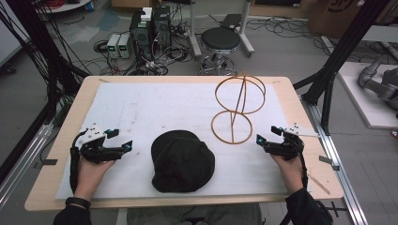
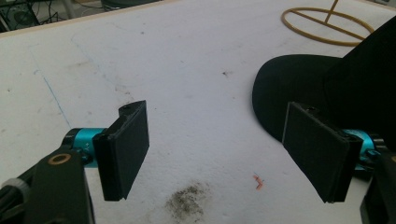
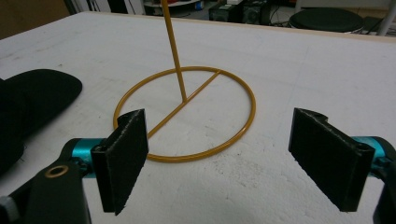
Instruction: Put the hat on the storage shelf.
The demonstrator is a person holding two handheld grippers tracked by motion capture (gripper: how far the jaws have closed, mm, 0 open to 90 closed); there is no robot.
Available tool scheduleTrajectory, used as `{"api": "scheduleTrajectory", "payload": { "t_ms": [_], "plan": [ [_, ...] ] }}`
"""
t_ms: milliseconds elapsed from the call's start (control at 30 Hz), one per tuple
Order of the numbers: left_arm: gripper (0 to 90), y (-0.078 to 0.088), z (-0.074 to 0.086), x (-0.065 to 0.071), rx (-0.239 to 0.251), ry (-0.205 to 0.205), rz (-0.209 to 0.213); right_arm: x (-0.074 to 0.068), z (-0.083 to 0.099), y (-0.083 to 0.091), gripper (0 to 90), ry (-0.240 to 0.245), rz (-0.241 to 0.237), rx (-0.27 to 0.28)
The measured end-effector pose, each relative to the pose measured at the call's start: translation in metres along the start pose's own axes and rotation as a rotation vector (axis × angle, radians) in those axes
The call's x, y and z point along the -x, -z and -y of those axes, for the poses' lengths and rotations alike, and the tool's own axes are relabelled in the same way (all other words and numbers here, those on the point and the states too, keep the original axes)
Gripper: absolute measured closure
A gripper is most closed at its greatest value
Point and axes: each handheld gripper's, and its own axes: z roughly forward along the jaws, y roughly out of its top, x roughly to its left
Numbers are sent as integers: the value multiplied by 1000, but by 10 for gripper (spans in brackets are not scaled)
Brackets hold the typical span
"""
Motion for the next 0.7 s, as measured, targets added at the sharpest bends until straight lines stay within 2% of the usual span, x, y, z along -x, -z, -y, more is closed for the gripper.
{"api": "scheduleTrajectory", "payload": {
  "t_ms": [300, 533, 700],
  "plan": [
    [203, 2, 1, -2, 23, 7, -38, -9, -2, 4, 196, 17, -4, 19],
    [198, -4, -2, -1, 27, -2, -44, -27, -4, 15, 196, 25, -55, 62],
    [176, -5, -2, -2, 33, 7, -56, -50, -7, 20, 195, 43, -113, 101]
  ]
}}
